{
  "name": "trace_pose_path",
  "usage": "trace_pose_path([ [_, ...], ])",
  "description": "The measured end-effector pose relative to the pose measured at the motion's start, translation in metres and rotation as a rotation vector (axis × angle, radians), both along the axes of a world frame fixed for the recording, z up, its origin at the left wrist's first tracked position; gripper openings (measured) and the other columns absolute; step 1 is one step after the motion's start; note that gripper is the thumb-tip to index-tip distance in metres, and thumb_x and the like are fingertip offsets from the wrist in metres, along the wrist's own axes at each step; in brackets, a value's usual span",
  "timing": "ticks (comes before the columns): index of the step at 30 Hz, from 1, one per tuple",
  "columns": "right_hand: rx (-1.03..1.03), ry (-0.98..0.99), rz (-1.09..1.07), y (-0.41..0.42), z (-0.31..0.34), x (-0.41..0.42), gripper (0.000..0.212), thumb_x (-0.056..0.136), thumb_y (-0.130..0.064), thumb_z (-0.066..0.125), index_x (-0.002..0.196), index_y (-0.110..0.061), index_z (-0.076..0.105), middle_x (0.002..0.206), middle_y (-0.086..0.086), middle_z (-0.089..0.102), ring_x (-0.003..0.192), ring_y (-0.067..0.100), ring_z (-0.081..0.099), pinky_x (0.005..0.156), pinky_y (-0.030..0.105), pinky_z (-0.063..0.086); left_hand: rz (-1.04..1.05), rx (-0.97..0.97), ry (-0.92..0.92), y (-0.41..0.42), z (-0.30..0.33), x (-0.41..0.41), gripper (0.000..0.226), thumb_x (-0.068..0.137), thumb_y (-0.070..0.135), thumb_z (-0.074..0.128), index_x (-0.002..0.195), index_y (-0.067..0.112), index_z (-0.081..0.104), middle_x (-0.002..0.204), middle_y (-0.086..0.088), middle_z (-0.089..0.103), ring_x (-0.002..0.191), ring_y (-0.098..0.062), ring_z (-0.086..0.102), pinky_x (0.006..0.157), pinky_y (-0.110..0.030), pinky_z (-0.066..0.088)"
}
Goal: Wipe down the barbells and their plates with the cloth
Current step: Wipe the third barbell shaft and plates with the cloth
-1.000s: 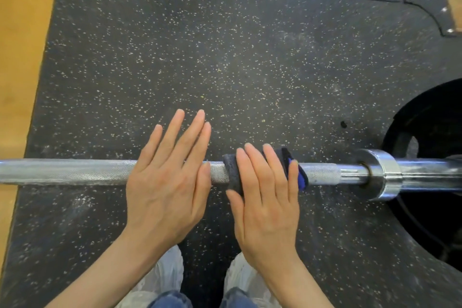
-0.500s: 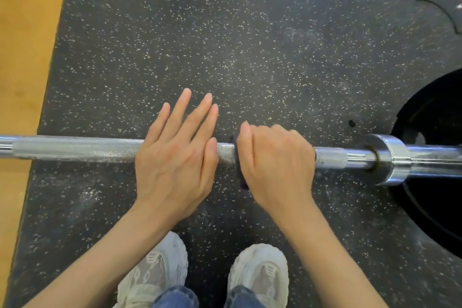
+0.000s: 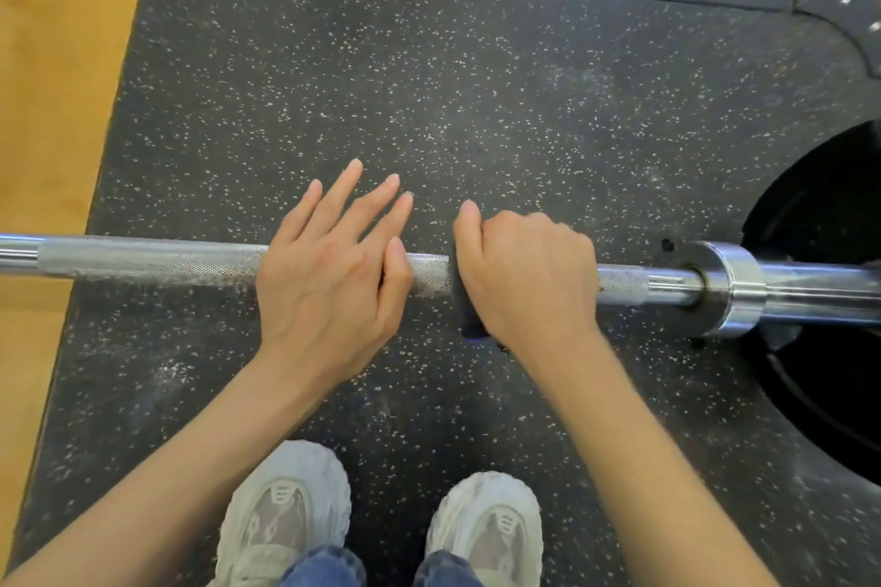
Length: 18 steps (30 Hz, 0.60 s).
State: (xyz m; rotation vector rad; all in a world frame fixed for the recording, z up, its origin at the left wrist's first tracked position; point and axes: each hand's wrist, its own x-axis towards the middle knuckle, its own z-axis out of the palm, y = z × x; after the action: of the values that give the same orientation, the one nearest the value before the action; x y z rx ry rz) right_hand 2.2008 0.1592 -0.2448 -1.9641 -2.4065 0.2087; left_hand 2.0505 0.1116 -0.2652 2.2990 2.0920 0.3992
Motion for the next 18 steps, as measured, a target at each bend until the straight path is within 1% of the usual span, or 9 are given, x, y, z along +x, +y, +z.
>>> trace_pose_path([
  [2,0.269,0.172,0.016,-0.030,-0.016,0.008,0.042,0.107,-0.028,0.036,0.075,-0.021,0.062,0.078,-0.001,0.063,0.071,0.024,0.054,0.079,0.038,0.042,0.013,-0.006,-0.002,0.003,0.001,0.000,0.052,0.103,0.027,0.025,0.136,0.012,0.062,0.144,-0.003,0.058,0.145,-0.026,0.041,0.120,-0.042,0.026],
  [4,0.383,0.238,0.076,-0.053,-0.032,0.016,0.040,0.108,-0.030,0.033,0.109,-0.015,0.071,0.105,0.002,0.069,0.100,0.025,0.061,0.102,0.043,0.040,0.024,-0.008,-0.002,0.006,0.001,0.000,0.052,0.103,0.027,0.025,0.135,0.012,0.063,0.142,-0.004,0.059,0.144,-0.026,0.042,0.120,-0.042,0.026],
  [6,0.436,0.237,0.072,-0.034,-0.032,0.014,0.042,0.107,-0.029,0.035,0.087,-0.016,0.069,0.084,0.002,0.067,0.079,0.025,0.059,0.082,0.038,0.043,0.025,-0.022,0.006,0.009,0.001,0.000,0.053,0.103,0.028,0.025,0.135,0.012,0.064,0.141,-0.004,0.060,0.143,-0.025,0.042,0.120,-0.041,0.025],
  [8,0.295,0.112,-0.030,0.000,-0.009,0.001,0.049,0.105,-0.030,0.036,0.058,-0.020,0.046,0.053,0.001,0.047,0.056,0.026,0.043,0.060,0.033,0.030,0.025,-0.046,0.012,0.014,0.001,-0.001,0.055,0.103,0.029,0.023,0.134,0.012,0.064,0.140,-0.004,0.062,0.143,-0.026,0.043,0.119,-0.041,0.026],
  [10,0.151,0.021,-0.031,0.014,-0.004,-0.003,0.053,0.107,-0.036,0.031,0.056,-0.020,0.038,0.050,0.001,0.037,0.057,0.027,0.039,0.061,0.035,0.028,0.023,-0.069,0.012,0.019,0.002,-0.003,0.057,0.103,0.030,0.020,0.133,0.012,0.065,0.139,-0.005,0.062,0.143,-0.026,0.043,0.119,-0.042,0.026],
  [12,0.265,0.098,0.012,0.006,-0.011,0.005,0.051,0.109,-0.034,0.030,0.064,-0.021,0.049,0.057,0.001,0.051,0.060,0.025,0.043,0.073,0.037,0.040,0.009,-0.081,0.018,0.024,0.005,-0.005,0.058,0.103,0.030,0.019,0.136,0.010,0.062,0.142,-0.006,0.059,0.145,-0.026,0.039,0.121,-0.042,0.021],
  [15,0.433,0.209,0.086,-0.025,-0.034,0.024,0.040,0.110,-0.030,0.030,0.108,-0.016,0.068,0.101,0.001,0.067,0.098,0.026,0.060,0.109,0.044,0.036,-0.013,-0.055,0.015,0.020,0.008,-0.010,0.056,0.105,0.028,0.019,0.145,0.007,0.051,0.152,-0.008,0.048,0.150,-0.026,0.030,0.125,-0.042,0.008],
  [16,0.472,0.205,0.093,-0.025,-0.039,0.026,0.039,0.109,-0.030,0.032,0.108,-0.014,0.068,0.101,0.002,0.066,0.098,0.027,0.059,0.107,0.043,0.037,0.000,-0.047,0.002,0.016,0.009,-0.012,0.056,0.105,0.028,0.019,0.148,0.006,0.048,0.155,-0.007,0.044,0.151,-0.025,0.027,0.126,-0.042,0.005],
  [18,0.463,0.171,0.033,-0.002,-0.027,0.014,0.042,0.108,-0.029,0.035,0.077,-0.016,0.061,0.071,0.003,0.058,0.069,0.026,0.050,0.077,0.039,0.042,0.035,-0.044,-0.031,0.007,0.009,-0.020,0.056,0.106,0.029,0.017,0.152,0.008,0.041,0.159,-0.005,0.037,0.153,-0.023,0.021,0.127,-0.041,0.001],
])
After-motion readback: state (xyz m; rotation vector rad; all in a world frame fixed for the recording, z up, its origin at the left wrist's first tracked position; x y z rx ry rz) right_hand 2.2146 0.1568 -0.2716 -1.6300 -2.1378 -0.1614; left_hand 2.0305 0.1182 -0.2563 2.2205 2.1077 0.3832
